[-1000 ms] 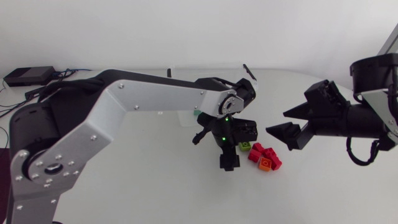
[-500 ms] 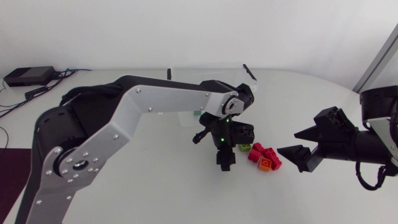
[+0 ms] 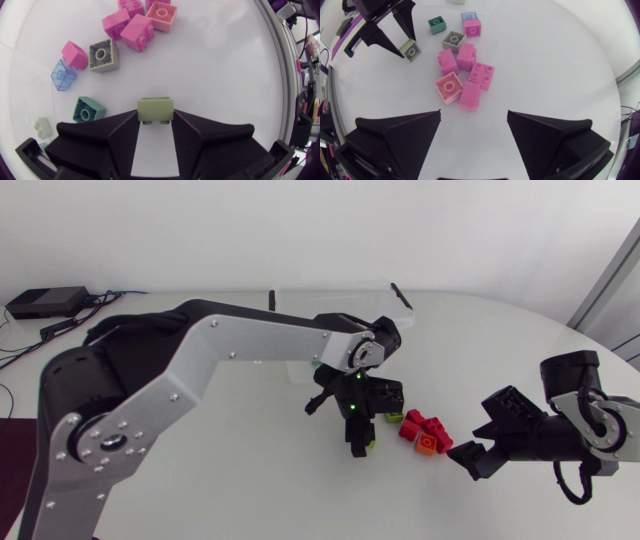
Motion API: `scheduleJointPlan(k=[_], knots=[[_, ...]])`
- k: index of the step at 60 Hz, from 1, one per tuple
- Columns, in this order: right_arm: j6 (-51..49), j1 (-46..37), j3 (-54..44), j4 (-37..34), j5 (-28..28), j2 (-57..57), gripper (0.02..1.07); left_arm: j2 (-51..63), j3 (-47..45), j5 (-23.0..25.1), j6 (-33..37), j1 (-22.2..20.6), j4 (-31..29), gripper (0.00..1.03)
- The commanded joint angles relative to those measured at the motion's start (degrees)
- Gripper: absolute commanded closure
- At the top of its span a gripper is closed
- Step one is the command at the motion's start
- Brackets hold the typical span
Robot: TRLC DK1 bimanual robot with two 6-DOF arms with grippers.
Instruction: Pick up the duplo bricks and place them in the container
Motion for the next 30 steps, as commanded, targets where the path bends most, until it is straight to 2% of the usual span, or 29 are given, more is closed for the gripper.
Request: scheduleJointPlan(k=[1, 7, 19, 25, 30], knots=[[1.4, 1.1, 1.4, 0.9, 0.8, 1.8, 0.13, -4.6, -3.2, 0.8, 1.1, 1.4, 0.3, 0.81], [2.4, 2.3, 1.7, 2.2, 2.1, 3.3, 0.13, -9.9, -5.7, 1.7, 0.5, 2.9, 1.6, 0.81], [4.9, 5.7, 2.9, 4.9, 7.7, 7.9, 0.22, -18.5, -7.5, 3.3, -1.0, 6.6, 3.6, 0.81], [5.4, 6.2, 3.6, 6.2, 9.4, 9.7, 0.23, -21.9, -7.6, 4.5, -2.2, 8.6, 5.0, 0.81], [5.8, 6.2, 4.4, 7.1, 10.5, 11.1, 0.32, -23.8, -7.3, 5.4, -3.6, 10.6, 7.2, 0.81]])
